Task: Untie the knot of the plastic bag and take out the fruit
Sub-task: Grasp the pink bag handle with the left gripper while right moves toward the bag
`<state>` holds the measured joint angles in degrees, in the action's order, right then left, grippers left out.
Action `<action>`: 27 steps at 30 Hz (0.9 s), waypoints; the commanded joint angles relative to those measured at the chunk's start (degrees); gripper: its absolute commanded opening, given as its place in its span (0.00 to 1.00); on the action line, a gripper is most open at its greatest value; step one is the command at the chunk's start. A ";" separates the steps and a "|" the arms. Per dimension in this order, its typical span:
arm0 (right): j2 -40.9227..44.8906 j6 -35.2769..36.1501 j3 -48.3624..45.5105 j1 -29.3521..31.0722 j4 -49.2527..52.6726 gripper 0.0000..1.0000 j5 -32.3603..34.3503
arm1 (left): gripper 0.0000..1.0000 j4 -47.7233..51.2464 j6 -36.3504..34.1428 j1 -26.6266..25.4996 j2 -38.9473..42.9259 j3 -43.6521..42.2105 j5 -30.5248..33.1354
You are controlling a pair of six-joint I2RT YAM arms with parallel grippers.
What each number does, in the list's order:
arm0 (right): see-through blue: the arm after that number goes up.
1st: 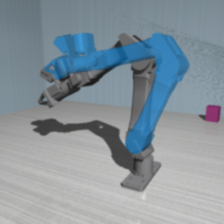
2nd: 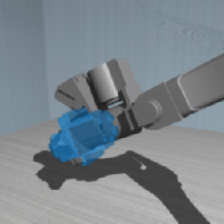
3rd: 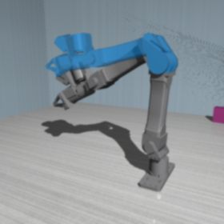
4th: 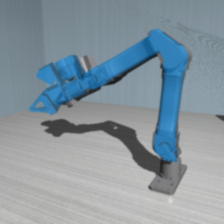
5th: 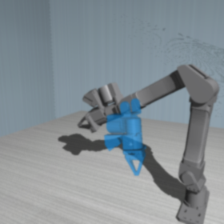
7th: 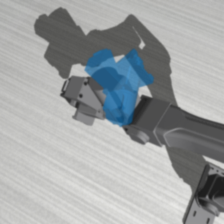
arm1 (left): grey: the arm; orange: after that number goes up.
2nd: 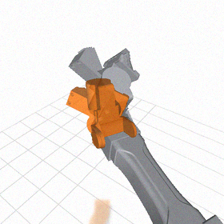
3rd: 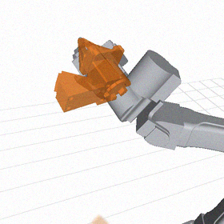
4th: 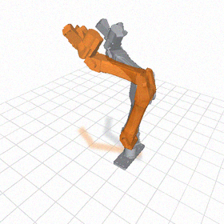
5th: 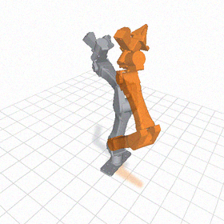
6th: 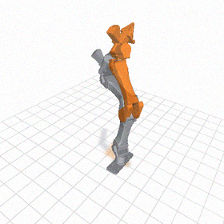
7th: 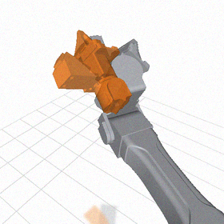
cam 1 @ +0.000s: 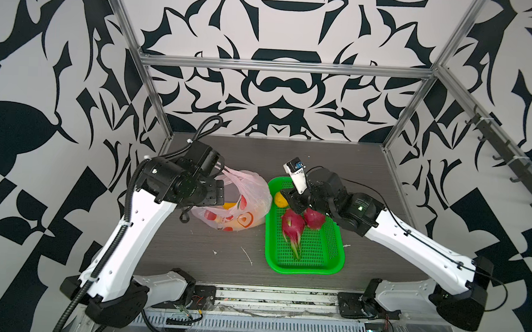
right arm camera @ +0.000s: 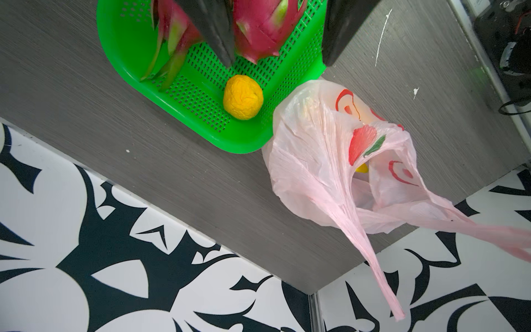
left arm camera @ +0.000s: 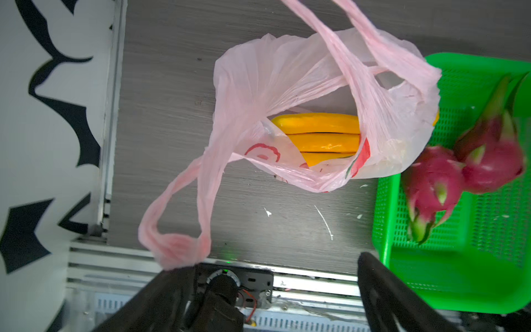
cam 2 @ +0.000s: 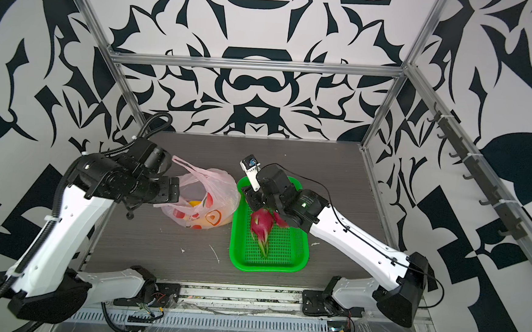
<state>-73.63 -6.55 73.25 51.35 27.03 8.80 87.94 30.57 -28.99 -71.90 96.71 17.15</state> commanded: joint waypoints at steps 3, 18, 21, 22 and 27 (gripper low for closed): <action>1.01 -3.63 -0.12 0.39 -1.70 0.52 0.38 | 0.89 -5.30 -11.33 4.36 -6.06 -0.28 -0.55; -1.70 -6.97 -1.29 2.00 -5.72 0.51 -0.35 | 0.88 -10.22 -20.78 12.55 -18.76 -3.15 -6.03; -2.48 -6.90 -0.88 2.08 -6.41 0.51 -0.43 | 0.87 -10.50 -21.08 12.53 -20.90 -4.24 -7.65; -2.60 -6.88 -0.80 2.08 -6.58 0.51 -0.45 | 0.86 -10.72 -21.12 12.51 -21.54 -4.62 -7.92; -2.88 -7.06 -1.09 2.08 -7.64 0.51 -0.51 | 0.81 -11.96 -21.03 12.56 -23.66 -6.65 -8.87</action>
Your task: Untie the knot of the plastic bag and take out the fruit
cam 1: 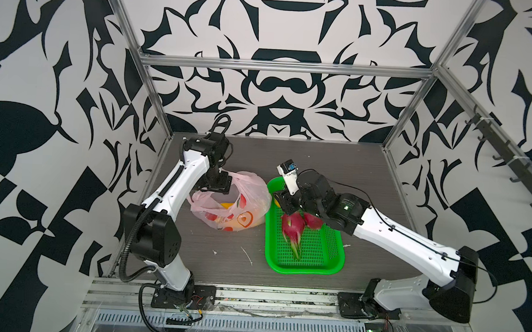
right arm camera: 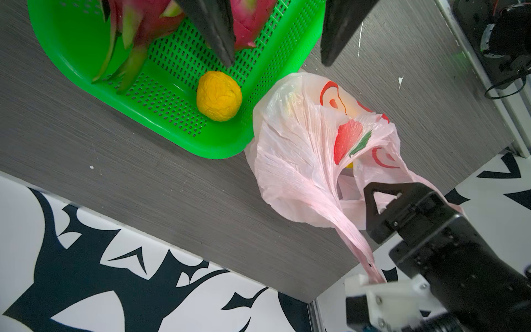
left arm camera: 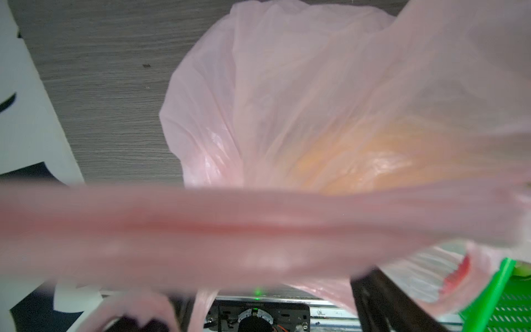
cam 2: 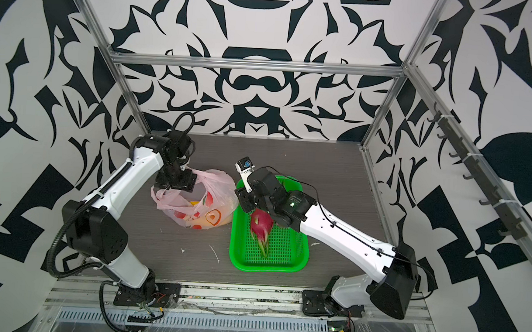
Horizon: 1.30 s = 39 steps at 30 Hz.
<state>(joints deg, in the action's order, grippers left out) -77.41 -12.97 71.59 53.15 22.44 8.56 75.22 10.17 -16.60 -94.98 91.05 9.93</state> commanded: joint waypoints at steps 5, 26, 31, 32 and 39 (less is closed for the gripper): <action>0.60 -0.83 0.55 0.46 -3.81 0.51 -1.47 | 0.61 -0.82 1.86 0.16 -2.26 -1.81 2.30; -23.51 -7.78 24.30 9.43 -1.94 0.40 -2.59 | 0.00 -22.75 16.21 19.28 12.34 -13.14 -9.22; -35.22 -9.76 38.40 9.70 2.89 0.38 -4.02 | 0.00 -27.29 21.74 24.56 18.84 -19.23 -16.60; -37.42 -10.40 41.08 9.70 3.77 0.38 -4.31 | 0.00 -27.41 22.95 24.64 19.92 -20.42 -17.94; -49.69 -14.54 56.46 10.61 9.17 0.35 -5.76 | 0.00 -34.76 31.73 24.64 29.93 -31.69 -29.62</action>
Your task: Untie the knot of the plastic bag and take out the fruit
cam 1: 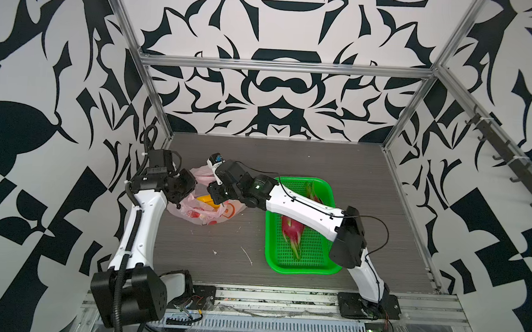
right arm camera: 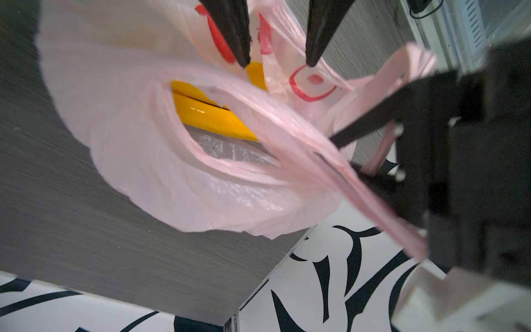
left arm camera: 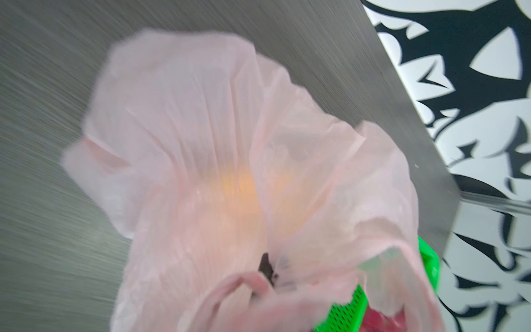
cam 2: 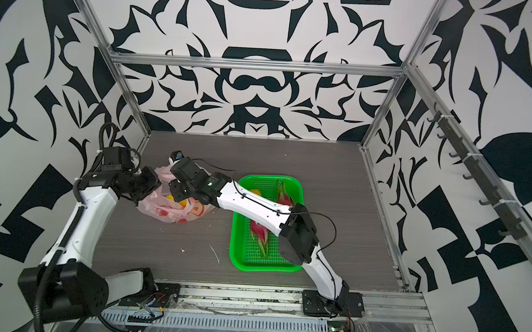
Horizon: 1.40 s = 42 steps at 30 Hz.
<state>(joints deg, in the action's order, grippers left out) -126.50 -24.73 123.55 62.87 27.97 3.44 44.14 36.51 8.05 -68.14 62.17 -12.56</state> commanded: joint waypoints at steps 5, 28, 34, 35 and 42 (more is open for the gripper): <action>-4.76 -6.51 6.83 1.40 5.28 0.32 1.05 | 0.00 -6.37 7.94 -0.05 8.59 -6.84 -10.95; 2.57 -14.23 -9.81 0.26 9.72 0.33 27.69 | 0.00 -7.36 8.05 -0.06 17.50 -15.32 -11.35; 2.22 -13.81 -10.08 -2.01 6.19 0.37 22.03 | 0.00 -7.62 7.46 -0.14 18.60 -16.85 -13.60; 2.22 -13.30 -10.25 -2.01 4.83 0.37 20.81 | 0.00 -7.88 7.36 -0.14 18.78 -17.11 -14.31; 0.82 -15.35 -8.67 -2.01 0.83 0.38 17.20 | 0.00 -11.57 6.66 -0.91 19.55 -18.67 -19.50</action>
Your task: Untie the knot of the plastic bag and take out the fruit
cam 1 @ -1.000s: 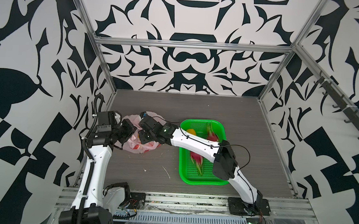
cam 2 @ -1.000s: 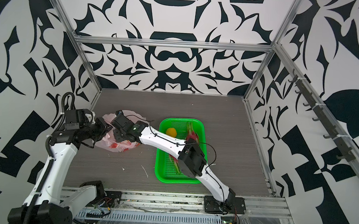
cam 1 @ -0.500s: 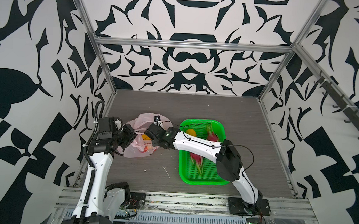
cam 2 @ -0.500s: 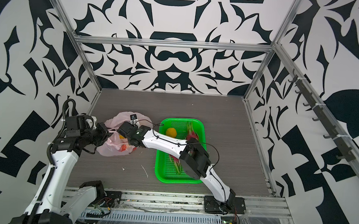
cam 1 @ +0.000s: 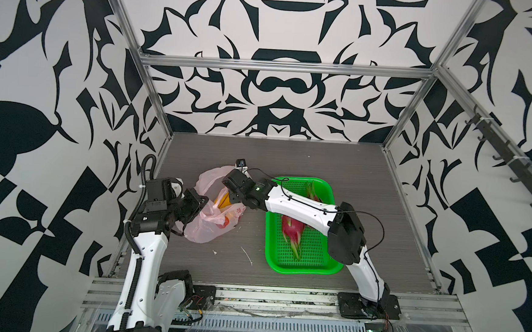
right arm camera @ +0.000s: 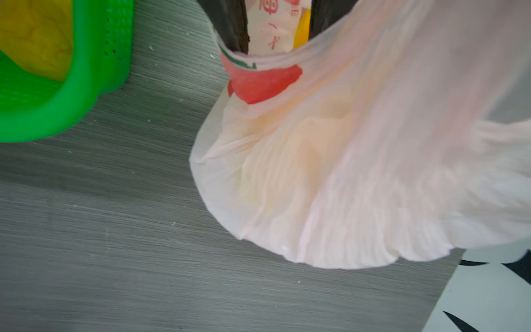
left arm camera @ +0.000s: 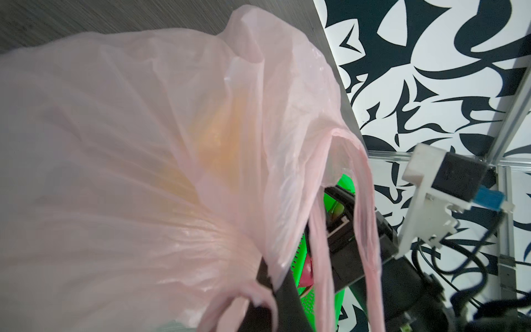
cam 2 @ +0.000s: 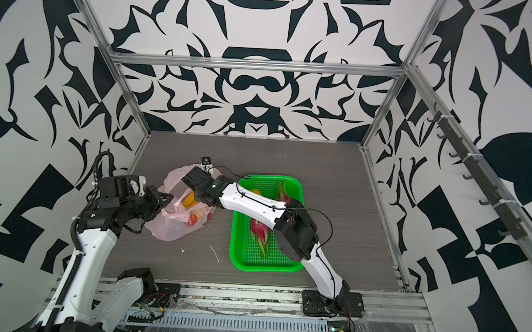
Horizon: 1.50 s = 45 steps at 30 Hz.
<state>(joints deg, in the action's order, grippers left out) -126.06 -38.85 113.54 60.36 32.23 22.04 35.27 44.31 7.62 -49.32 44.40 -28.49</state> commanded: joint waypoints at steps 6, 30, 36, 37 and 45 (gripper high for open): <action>-2.91 -2.96 5.27 0.54 -3.66 0.38 -2.39 | 0.00 -3.86 -3.58 -1.46 0.33 -1.17 -6.45; -7.52 -12.02 7.91 1.32 -8.70 0.43 7.81 | 0.00 -4.66 -4.97 -5.92 6.25 -8.48 -8.86; -10.38 -14.36 11.68 0.01 -9.11 0.45 8.85 | 0.00 -2.27 -6.20 -7.30 8.49 -10.36 -9.28; -11.21 -14.41 13.23 -0.11 -8.38 0.45 8.89 | 0.00 -2.10 -6.30 -7.58 8.68 -10.77 -9.54; -16.29 -13.90 20.97 -0.69 -5.73 0.55 11.84 | 0.00 -1.64 -6.92 -9.20 8.76 -13.02 -9.13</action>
<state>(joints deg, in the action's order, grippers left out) -142.54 -52.53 130.72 60.07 25.96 30.06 31.88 38.65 -1.21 -41.08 32.16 -36.42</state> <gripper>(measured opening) 0.543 0.044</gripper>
